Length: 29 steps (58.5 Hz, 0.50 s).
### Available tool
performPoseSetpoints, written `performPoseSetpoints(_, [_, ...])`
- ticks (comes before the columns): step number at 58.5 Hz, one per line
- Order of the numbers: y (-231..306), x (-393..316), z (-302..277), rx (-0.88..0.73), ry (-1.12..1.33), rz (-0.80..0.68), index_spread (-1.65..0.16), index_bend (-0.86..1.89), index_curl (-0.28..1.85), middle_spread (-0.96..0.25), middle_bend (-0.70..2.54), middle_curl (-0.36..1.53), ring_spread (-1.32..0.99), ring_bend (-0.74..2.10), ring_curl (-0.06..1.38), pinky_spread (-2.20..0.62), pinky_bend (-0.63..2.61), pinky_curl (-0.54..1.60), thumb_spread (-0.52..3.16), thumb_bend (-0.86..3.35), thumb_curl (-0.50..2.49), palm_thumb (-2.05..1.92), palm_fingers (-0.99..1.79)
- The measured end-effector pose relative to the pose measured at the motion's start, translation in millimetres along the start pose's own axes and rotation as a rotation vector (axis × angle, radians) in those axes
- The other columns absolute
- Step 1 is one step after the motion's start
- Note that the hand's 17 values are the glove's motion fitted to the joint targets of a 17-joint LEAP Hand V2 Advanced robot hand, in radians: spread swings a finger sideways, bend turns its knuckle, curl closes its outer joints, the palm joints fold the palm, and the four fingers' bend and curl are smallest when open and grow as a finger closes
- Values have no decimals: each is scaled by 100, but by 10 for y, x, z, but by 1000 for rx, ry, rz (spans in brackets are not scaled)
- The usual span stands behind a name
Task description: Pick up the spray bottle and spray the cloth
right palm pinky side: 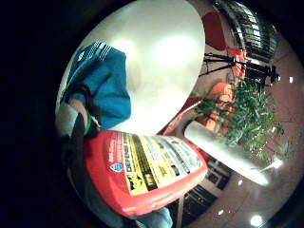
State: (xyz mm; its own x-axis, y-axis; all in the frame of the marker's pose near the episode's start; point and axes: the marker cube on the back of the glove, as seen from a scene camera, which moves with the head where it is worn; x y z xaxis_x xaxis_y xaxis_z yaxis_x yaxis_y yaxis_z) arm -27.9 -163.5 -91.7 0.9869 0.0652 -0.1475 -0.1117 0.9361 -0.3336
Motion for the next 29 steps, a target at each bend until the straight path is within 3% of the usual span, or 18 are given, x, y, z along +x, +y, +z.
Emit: performPoseSetpoints(29, [21,-59,-49,7,-59,-42,-24,38,52,-17,54,47,-22,44,42,-30,30,38,6,-4,75,98,136])
